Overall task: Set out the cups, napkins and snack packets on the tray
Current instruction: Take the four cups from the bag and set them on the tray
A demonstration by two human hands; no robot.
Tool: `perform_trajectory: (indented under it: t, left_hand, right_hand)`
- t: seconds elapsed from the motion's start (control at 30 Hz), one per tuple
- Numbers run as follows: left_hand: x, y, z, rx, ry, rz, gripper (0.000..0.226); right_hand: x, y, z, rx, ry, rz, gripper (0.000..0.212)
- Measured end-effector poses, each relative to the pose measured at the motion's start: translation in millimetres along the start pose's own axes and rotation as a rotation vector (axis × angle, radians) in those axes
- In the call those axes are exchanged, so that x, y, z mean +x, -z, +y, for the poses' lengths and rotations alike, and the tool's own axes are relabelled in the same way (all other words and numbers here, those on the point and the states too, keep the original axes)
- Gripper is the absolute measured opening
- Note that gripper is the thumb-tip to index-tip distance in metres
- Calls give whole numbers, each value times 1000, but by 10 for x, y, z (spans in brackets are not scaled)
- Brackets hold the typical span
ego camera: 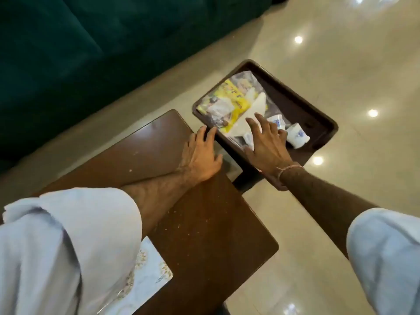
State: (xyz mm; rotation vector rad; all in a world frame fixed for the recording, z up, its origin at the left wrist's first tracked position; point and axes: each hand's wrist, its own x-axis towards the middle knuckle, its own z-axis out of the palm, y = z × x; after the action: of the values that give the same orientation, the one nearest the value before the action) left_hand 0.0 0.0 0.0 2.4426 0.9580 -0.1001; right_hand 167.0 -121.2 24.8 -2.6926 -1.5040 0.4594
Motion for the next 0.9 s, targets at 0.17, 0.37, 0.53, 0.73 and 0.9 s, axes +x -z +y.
perform_trajectory:
  t: [0.17,0.37,0.53,0.73,0.9]
  left_hand:
    - [516,-204,556,49,-54,-32,62]
    - [908,-381,843,155,25,-129,82]
    - [1037,-477,969,55,151,-179,89]
    - [1022,-538,1053,-213,299,-98,93]
    - [893,-457,908,-396,225,44,85]
  right_hand:
    - [336,65,622,-35,-185,-17,70]
    - [824,88,1068,-38,-244,-265,77]
    - [943,-2,1147,16,-241,-270,74]
    - [833,33,1121,171,-291,-159,65]
    - [686,224,881,354,-226,-20,71]
